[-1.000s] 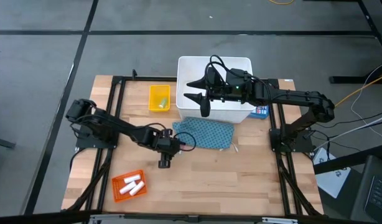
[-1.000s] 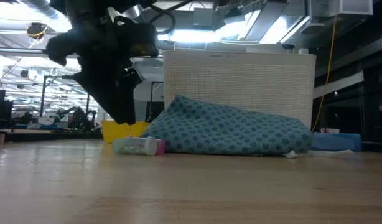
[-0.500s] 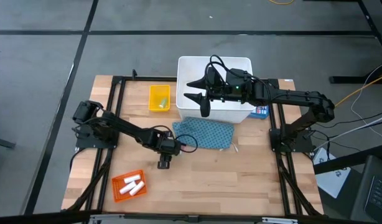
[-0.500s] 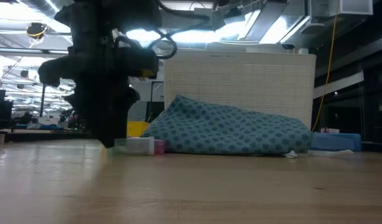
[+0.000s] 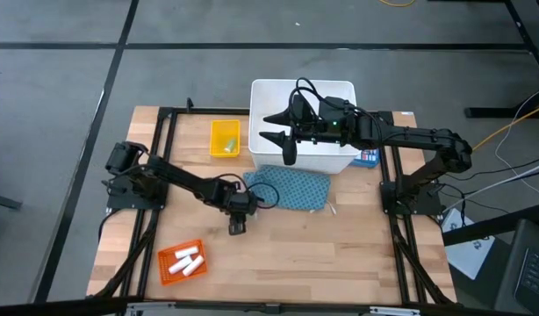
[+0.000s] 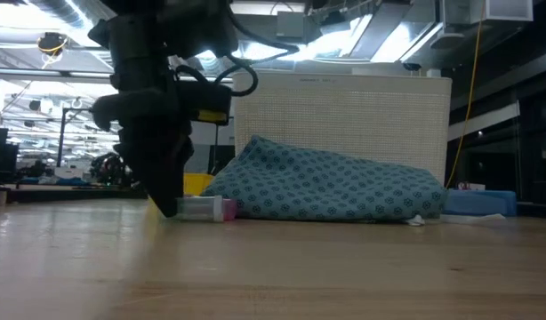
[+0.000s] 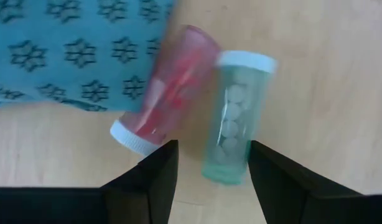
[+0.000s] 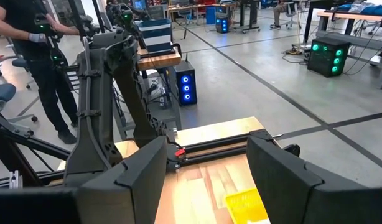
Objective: Pick & place medical supplies in basket/bin
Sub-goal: Put the light green bottle into the yellow bin
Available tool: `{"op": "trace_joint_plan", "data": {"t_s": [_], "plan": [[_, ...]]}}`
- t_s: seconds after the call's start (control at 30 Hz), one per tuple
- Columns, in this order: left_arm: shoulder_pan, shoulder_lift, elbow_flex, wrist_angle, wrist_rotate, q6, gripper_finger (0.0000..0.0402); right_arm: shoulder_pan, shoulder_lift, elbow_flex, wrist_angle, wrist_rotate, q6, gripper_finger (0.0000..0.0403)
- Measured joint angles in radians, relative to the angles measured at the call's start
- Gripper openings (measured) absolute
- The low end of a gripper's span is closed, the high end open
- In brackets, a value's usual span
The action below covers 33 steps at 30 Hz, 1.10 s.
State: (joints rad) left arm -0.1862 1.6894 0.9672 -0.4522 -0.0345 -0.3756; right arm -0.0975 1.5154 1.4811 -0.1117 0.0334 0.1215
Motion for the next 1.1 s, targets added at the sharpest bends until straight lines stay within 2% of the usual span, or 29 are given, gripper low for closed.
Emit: {"op": "trace_joint_plan", "data": {"t_s": [0.17, 0.37, 0.47, 0.63, 0.83, 1.1], "plan": [[0.025, 0.0, 0.0, 0.0, 0.016, -0.05, 0.0145, 0.0, 0.0, 0.0, -0.002, 0.0, 0.0, 0.0224], [0.033, 0.0, 0.0, 0.011, 0.093, -0.059, 0.0091, 0.0, 0.0, 0.0, -0.003, 0.0, 0.0, 0.0224], [0.027, 0.0, 0.0, 0.012, 0.136, -0.054, 0.0075, 0.0, 0.0, 0.0, -0.004, 0.0, 0.0, 0.0224], [-0.007, 0.0, 0.0, 0.016, 0.151, -0.05, 0.0064, 0.0, 0.0, 0.0, -0.015, 0.0, 0.0, 0.0224], [-0.037, -0.001, 0.0, -0.01, 0.13, -0.099, 0.0093, 0.0, 0.0, 0.0, -0.02, 0.0, 0.0, 0.0224], [-0.043, -0.008, 0.002, -0.046, 0.106, -0.144, 0.0189, 0.0, 0.0, 0.0, -0.024, 0.0, 0.0, 0.0224]]}}
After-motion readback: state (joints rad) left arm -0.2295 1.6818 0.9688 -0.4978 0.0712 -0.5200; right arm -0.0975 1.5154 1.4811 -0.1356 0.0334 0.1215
